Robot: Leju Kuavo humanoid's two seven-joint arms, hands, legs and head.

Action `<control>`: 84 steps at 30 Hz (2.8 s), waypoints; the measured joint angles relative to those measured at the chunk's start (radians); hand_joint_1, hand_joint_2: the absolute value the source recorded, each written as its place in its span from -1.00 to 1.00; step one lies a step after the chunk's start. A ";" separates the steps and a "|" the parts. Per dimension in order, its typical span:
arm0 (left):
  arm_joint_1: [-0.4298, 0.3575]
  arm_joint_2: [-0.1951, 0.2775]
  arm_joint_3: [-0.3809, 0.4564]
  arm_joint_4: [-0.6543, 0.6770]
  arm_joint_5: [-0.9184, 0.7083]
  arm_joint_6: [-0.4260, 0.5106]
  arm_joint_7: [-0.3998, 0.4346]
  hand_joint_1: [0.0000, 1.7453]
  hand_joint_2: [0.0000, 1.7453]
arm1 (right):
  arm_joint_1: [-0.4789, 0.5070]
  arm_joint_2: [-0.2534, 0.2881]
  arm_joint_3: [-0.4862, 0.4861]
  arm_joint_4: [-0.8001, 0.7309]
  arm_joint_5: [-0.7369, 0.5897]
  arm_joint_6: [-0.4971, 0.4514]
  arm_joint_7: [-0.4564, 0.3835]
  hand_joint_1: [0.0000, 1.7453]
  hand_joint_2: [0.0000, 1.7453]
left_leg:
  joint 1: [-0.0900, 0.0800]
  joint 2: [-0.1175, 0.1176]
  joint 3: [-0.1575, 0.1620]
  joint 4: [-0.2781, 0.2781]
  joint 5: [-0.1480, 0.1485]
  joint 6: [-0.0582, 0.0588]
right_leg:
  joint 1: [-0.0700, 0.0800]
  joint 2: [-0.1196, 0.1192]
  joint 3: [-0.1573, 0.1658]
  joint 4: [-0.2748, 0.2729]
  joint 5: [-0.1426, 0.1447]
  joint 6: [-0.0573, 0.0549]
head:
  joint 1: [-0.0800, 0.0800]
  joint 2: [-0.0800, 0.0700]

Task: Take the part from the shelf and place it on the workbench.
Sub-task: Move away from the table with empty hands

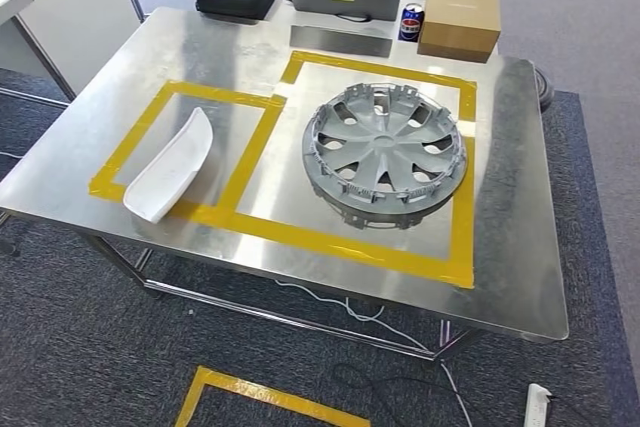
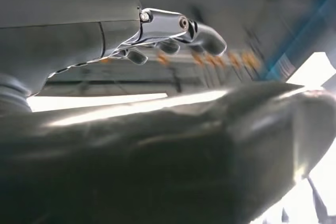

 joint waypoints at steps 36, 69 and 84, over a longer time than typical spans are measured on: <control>-0.147 -0.141 -0.216 1.344 0.078 -0.691 0.339 -1.00 -1.00 | -0.002 0.014 -0.039 0.000 0.014 -0.076 -0.048 -1.00 -1.00 | -0.009 0.000 0.009 0.002 -0.006 0.026 | -0.011 0.000 0.014 -0.010 0.002 0.018 | -0.001 0.000; -0.185 -0.161 -0.103 1.390 0.206 -0.785 0.355 -1.00 -1.00 | 0.005 0.028 -0.022 0.000 0.017 -0.042 -0.100 -1.00 -1.00 | -0.013 0.021 0.118 -0.031 -0.065 0.028 | -0.002 -0.030 -0.027 0.019 0.014 0.013 | -0.002 0.000; -0.187 -0.166 0.072 1.390 0.304 -0.822 0.303 -1.00 -1.00 | -0.009 0.031 -0.132 -0.001 -0.179 0.082 -0.216 -1.00 -1.00 | -0.023 0.026 -0.011 -0.019 0.051 0.009 | 0.020 -0.039 0.167 -0.050 -0.087 -0.027 | 0.004 0.000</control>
